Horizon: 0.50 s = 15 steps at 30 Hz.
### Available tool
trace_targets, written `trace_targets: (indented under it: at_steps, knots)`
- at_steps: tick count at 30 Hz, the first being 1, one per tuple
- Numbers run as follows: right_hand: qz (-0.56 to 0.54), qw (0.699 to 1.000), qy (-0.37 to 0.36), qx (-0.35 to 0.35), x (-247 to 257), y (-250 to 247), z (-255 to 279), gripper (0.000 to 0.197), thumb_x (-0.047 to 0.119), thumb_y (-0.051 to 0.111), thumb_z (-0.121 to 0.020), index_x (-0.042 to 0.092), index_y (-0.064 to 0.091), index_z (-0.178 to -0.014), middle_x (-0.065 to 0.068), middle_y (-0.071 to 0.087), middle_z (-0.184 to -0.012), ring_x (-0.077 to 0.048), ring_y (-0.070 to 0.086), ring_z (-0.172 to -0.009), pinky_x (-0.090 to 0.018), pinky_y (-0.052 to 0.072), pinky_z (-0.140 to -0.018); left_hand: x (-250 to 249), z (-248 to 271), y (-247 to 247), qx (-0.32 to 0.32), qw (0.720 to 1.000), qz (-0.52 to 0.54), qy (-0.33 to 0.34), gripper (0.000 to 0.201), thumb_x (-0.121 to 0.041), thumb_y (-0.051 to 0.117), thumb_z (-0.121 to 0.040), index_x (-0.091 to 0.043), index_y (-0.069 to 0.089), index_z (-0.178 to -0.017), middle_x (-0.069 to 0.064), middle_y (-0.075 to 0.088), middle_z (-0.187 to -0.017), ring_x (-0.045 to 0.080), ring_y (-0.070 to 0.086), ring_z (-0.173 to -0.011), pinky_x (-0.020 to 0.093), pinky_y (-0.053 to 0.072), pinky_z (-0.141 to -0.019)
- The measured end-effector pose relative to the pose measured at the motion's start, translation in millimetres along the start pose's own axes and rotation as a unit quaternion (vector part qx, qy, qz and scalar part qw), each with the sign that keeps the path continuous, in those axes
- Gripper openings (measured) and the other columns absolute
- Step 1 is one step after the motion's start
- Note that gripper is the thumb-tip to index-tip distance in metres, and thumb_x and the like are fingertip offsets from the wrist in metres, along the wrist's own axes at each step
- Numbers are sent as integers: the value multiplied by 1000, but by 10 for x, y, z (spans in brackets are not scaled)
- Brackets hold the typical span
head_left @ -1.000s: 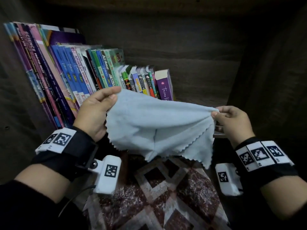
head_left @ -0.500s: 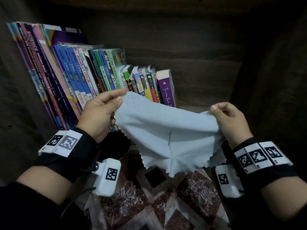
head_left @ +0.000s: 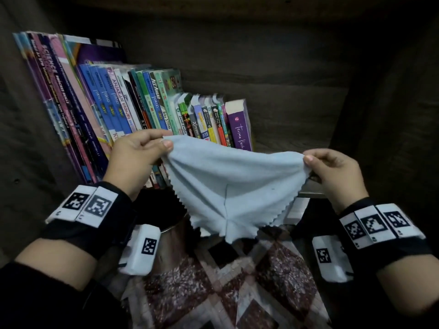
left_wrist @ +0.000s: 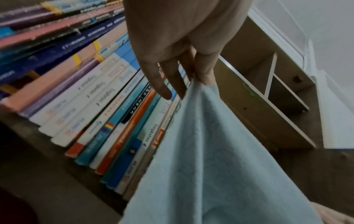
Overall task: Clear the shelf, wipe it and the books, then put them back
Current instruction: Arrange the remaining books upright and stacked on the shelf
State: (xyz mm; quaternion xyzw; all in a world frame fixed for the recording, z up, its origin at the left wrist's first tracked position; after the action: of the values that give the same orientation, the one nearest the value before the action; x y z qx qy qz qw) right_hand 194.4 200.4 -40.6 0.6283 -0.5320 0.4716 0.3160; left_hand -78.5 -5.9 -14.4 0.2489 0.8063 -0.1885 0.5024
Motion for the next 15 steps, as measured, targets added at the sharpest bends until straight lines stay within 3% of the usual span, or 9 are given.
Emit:
trace_targets:
  at_steps: [2,5,8,10,11,12,14,15]
  knots:
    - [-12,1000,-5,-18,-8,-21,-17,16,12,61,-92,24,68,-84,0,69,-87,-13,64,-82,-18,52,-65,-14,13,0,-9,1000,-4,28,15,-8,65,-88,-22,70,-86,0,70,-86,17,64,-85,39,55,-87]
    - [-9,999,-35,-40,59,-31,4,17,16,58,-93,29,67,-87,1,69,-96,-13,64,-88,-29,51,-75,-18,12,-11,-14,999,10,38,21,-19,56,-96,-33,61,-80,-5,57,-83,16,53,-84,40,48,-83]
    - [18,998,-37,-51,69,-3,7,15,18,61,-91,31,65,-85,2,68,-93,-13,63,-85,-32,50,-79,-12,1,36,-1,1000,20,3,21,-25,48,-100,-30,52,-79,-4,48,-82,16,46,-81,38,42,-76]
    - [48,996,-10,-71,28,15,1,10,24,65,-86,33,66,-82,4,69,-86,-17,65,-88,-39,52,-86,49,-5,79,-2,999,-13,-50,25,-23,48,-97,-23,47,-72,4,45,-72,14,49,-69,33,42,-66]
    - [58,995,8,-84,6,25,2,6,27,66,-84,33,66,-83,5,68,-82,-17,65,-88,-39,52,-88,101,-1,105,-4,996,-34,-81,26,-22,48,-94,-21,45,-68,8,44,-68,15,50,-63,32,43,-62]
    - [53,994,23,-94,7,44,15,6,27,67,-83,31,66,-86,7,66,-78,-16,65,-85,-32,51,-87,162,13,137,-6,992,-43,-115,25,-20,47,-90,-19,45,-65,9,46,-69,19,50,-60,32,45,-59]
    - [23,995,39,-89,40,137,73,13,19,67,-85,24,66,-96,8,60,-73,-8,60,-72,-15,48,-71,226,76,224,-7,983,-24,-181,19,-17,46,-85,-12,48,-67,10,47,-71,25,47,-61,33,45,-55]
    - [3,996,42,-75,81,218,123,15,15,67,-85,19,64,-99,8,58,-71,-5,56,-65,-15,46,-64,221,120,284,-2,979,-8,-204,19,-15,46,-87,-10,49,-69,10,44,-68,24,46,-58,29,44,-51]
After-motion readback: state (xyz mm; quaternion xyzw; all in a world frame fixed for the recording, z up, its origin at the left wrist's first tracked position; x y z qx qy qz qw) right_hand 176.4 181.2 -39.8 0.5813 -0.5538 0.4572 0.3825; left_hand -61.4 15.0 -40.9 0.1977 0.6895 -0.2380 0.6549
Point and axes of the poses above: each hand's wrist, its own z-axis away from the middle knuckle, its own y-axis out of the palm, x = y × z, the point moved 3 cm from there along -z, towards the middle knuckle
